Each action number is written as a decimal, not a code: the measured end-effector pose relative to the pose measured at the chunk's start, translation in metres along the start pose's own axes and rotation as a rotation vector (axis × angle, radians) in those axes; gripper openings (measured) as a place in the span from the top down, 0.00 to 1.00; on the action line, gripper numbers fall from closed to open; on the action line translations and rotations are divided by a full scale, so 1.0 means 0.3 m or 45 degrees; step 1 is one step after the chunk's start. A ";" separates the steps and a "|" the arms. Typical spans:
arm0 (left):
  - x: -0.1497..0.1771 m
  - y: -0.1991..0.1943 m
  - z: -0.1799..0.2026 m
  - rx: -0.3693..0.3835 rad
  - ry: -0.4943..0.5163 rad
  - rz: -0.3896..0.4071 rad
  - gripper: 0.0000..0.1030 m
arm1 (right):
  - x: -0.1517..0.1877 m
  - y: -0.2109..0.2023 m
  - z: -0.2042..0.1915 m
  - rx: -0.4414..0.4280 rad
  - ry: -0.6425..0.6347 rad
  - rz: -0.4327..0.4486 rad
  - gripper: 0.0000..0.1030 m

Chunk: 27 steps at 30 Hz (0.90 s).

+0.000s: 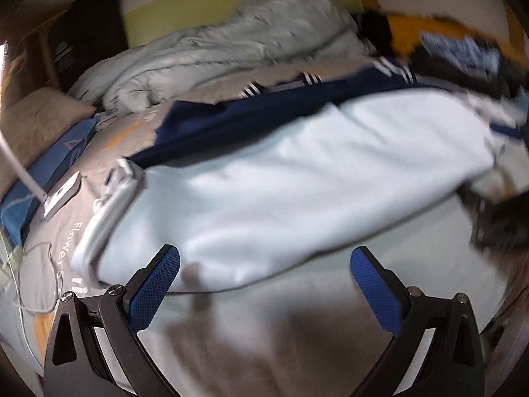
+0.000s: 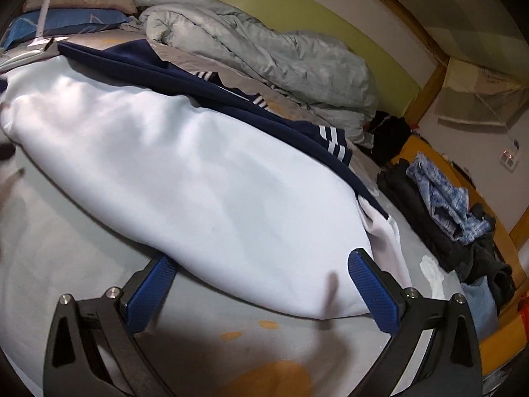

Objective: Fold large clothes

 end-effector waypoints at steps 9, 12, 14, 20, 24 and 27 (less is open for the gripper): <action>-0.022 0.069 -0.004 -0.163 -0.006 0.059 0.00 | 0.027 0.038 0.077 0.027 0.113 -0.028 0.00; -0.037 0.103 -0.066 -0.291 -0.043 0.068 0.00 | 0.039 0.058 0.112 0.063 0.133 -0.037 0.00; -0.042 0.117 -0.110 -0.362 -0.078 0.072 0.00 | 0.049 0.073 0.138 0.081 0.163 -0.051 0.00; -0.057 0.143 -0.245 -0.551 -0.208 0.103 0.10 | 0.072 0.092 0.207 0.097 0.271 -0.081 0.22; -0.058 0.131 -0.300 -0.500 -0.337 0.140 0.61 | 0.082 0.085 0.239 0.088 0.362 -0.082 0.69; -0.073 0.055 -0.289 -0.466 -0.371 0.232 0.69 | 0.082 0.044 0.283 0.080 0.449 -0.010 0.86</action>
Point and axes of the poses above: each gripper's, at about its wrist camera, not at the fingertips, and y roughly the way its jaws point, z to its right, x to its underside, the point moved 4 cm from there along y, roughly the way its jaws point, and after that the axes turned 9 degrees about -y, right-handed, at the moved point
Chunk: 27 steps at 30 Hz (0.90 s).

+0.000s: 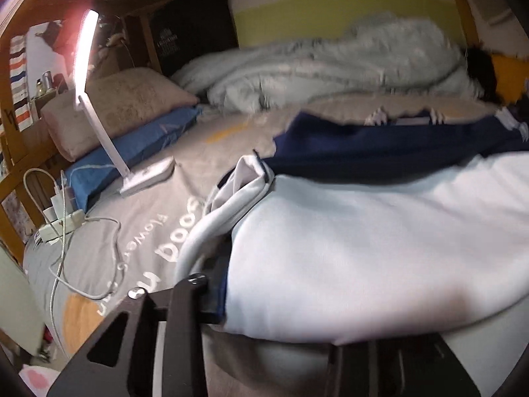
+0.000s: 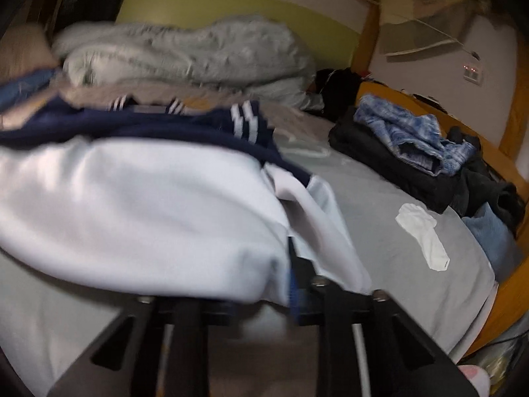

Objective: Fold large clothes

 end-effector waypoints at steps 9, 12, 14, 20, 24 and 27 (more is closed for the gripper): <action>-0.031 -0.216 -0.073 0.112 -0.087 -0.037 0.71 | -0.040 -0.225 0.106 -0.052 0.089 0.202 0.91; -0.035 -0.193 -0.111 0.165 -0.173 -0.197 0.70 | -0.044 -0.232 0.102 -0.071 0.068 0.179 0.91; -0.073 -0.152 -0.110 0.193 -0.234 -0.310 0.70 | -0.082 -0.201 0.111 -0.079 0.070 0.153 0.91; -0.297 0.029 -0.040 0.294 -0.344 -0.448 0.70 | -0.314 -0.033 0.156 -0.252 0.157 0.073 0.91; -0.384 0.222 0.031 0.288 -0.361 -0.582 0.70 | -0.425 0.153 0.125 -0.277 0.147 -0.030 0.91; -0.418 0.348 0.084 0.252 -0.330 -0.649 0.70 | -0.461 0.265 0.092 -0.258 0.116 -0.090 0.91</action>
Point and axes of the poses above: each gripper's, at about its wrist camera, not at the fingertips, and y roughly the way its jaws point, z to its right, x to its underside, the point moved 4 cm from there along y, roughly the way its jaws point, and after that the axes turned 9 degrees about -y, right-handed, at the moved point
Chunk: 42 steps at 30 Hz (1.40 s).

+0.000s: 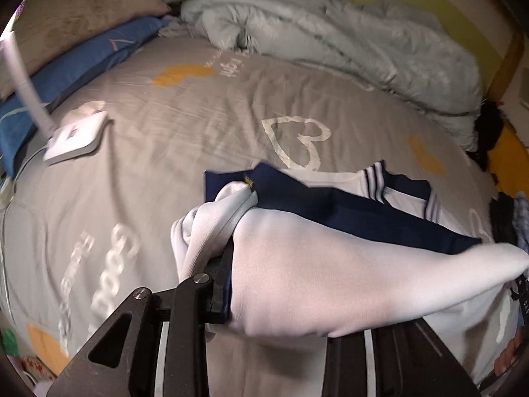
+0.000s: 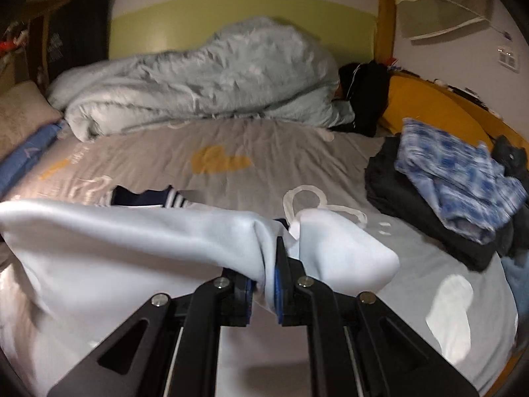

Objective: Fold large clothes

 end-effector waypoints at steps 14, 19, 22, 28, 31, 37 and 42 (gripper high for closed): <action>-0.068 0.199 0.110 -0.217 0.215 0.026 0.48 | -0.020 0.305 0.014 -0.180 0.081 -0.187 0.69; 0.002 0.064 0.141 -0.031 0.304 0.217 0.05 | -0.015 0.158 0.026 -0.269 0.121 0.029 0.10; 0.056 -0.024 0.146 0.065 0.331 0.319 0.02 | 0.004 0.064 0.036 -0.300 0.144 0.126 0.00; 0.139 -0.144 0.108 0.124 0.370 0.490 0.00 | 0.086 -0.004 0.070 -0.310 0.191 0.092 0.00; 0.146 -0.150 0.063 0.069 0.347 0.509 0.00 | 0.135 -0.001 0.092 -0.261 0.204 0.048 0.00; 0.150 -0.100 -0.019 0.085 0.244 0.446 0.00 | 0.234 0.050 0.148 -0.380 0.416 -0.058 0.00; 0.093 0.000 -0.087 -0.011 0.146 0.426 0.00 | 0.266 0.158 0.178 -0.441 0.584 -0.144 0.00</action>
Point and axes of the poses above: each gripper's, at about its wrist camera, not at the fingertips, and y roughly the way its jaws point, z to its right, x to its underside, the point moved 4 cm from there along y, roughly the way its jaws point, and after that the axes turned 9 degrees about -y, right-handed, at the moved point
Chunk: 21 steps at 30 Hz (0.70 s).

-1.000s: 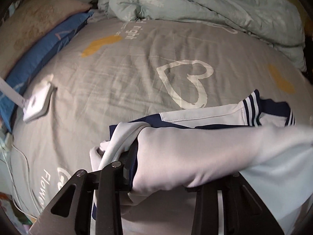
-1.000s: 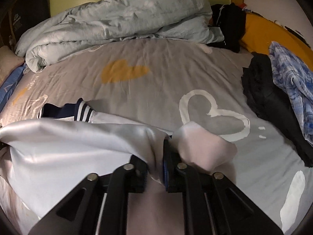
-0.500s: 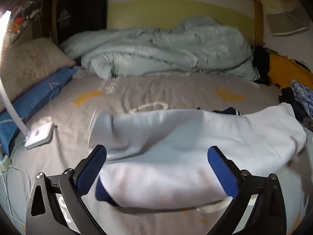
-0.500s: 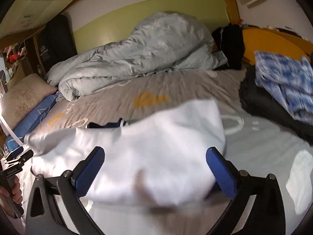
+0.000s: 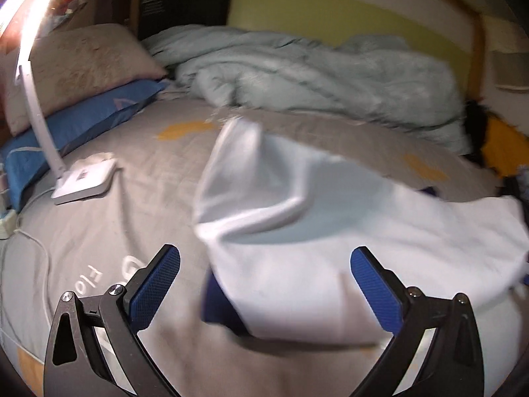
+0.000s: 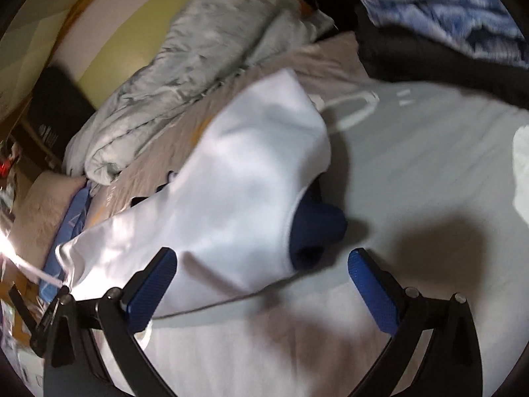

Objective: Fold large clothes

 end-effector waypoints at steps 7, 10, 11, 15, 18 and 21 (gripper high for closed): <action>0.017 0.010 -0.087 -0.026 -0.114 0.005 0.09 | -0.041 0.063 0.004 0.037 -0.050 0.047 0.44; 0.035 -0.080 -0.038 0.070 -0.052 0.078 0.12 | -0.041 0.029 0.015 0.084 -0.027 0.120 0.66; 0.039 -0.110 -0.010 0.116 -0.035 0.095 0.12 | -0.043 0.020 -0.011 0.135 -0.091 0.133 0.71; 0.039 -0.226 0.095 0.298 -0.007 0.112 0.14 | -0.054 -0.020 -0.114 0.291 -0.262 0.195 0.82; 0.032 -0.282 0.146 0.398 -0.001 0.114 0.14 | -0.086 -0.067 -0.190 0.314 -0.321 0.267 0.84; 0.037 -0.298 0.163 0.439 0.009 0.099 0.14 | -0.109 -0.123 -0.294 0.248 -0.374 0.326 0.85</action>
Point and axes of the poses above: each gripper's, at about its wrist camera, not at the fingertips, and y roughly the way its jaws point, z to its right, x to its underside, the point moved 4 cm from there along y, roughly the way its jaws point, and after that the axes turned 9 degrees about -y, right-handed, at the moved point
